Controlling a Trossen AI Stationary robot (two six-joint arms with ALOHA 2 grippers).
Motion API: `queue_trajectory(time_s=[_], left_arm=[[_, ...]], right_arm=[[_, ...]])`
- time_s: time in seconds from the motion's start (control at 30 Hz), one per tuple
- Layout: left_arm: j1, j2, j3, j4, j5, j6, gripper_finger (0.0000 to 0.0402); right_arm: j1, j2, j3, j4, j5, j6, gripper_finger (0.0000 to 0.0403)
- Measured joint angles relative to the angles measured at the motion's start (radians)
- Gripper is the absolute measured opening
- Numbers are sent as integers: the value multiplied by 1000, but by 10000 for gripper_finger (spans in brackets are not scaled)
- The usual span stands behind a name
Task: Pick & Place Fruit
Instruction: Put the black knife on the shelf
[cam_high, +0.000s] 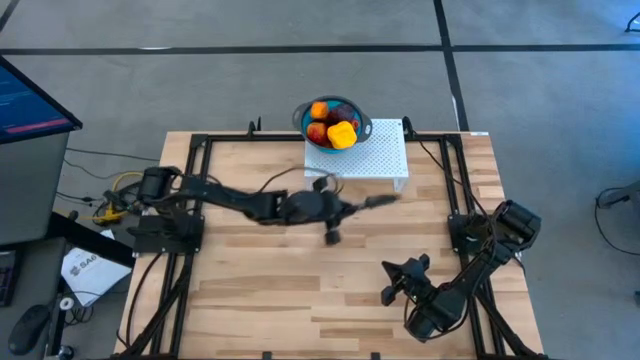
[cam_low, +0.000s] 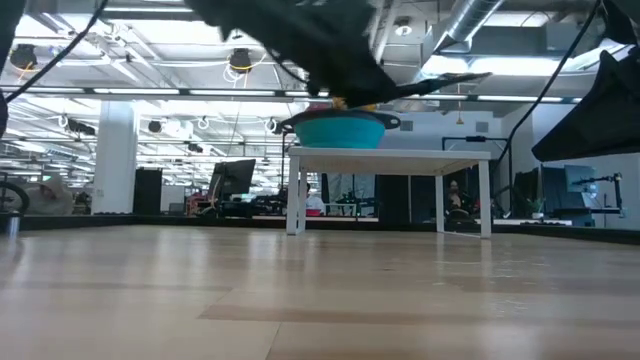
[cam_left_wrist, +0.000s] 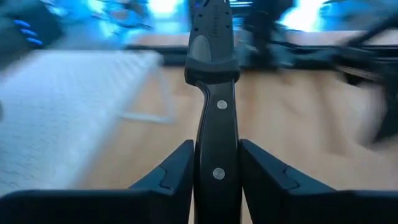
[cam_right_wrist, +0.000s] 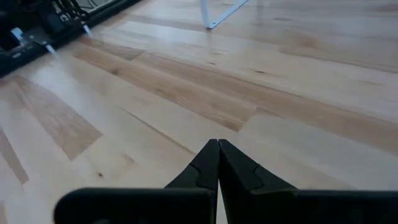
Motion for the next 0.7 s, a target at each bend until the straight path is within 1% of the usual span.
queue_trajectory(time_s=[0.1, 0.2, 0.27, 0.47, 0.57, 0.7], left_arm=[[43, 51, 118, -59, -54, 41, 108], [85, 101, 221, -139, -65, 44, 104], [111, 129, 260, -169, -66, 45, 102], [162, 168, 280, -167, -77, 48, 112], [170, 175, 280, -169, -117, 83, 114], [171, 175, 280, -160, -122, 97, 115]], right_arm=[[0, 0, 0, 4, 17, 0, 1], [0, 0, 0, 11, 18, -23, 1], [-2, 0, 0, 12, 22, -24, 1], [-3, 0, 0, 27, 41, -26, 1], [-3, 0, 0, 29, 41, -26, 1], [-8, 0, 0, 31, 41, -26, 1]])
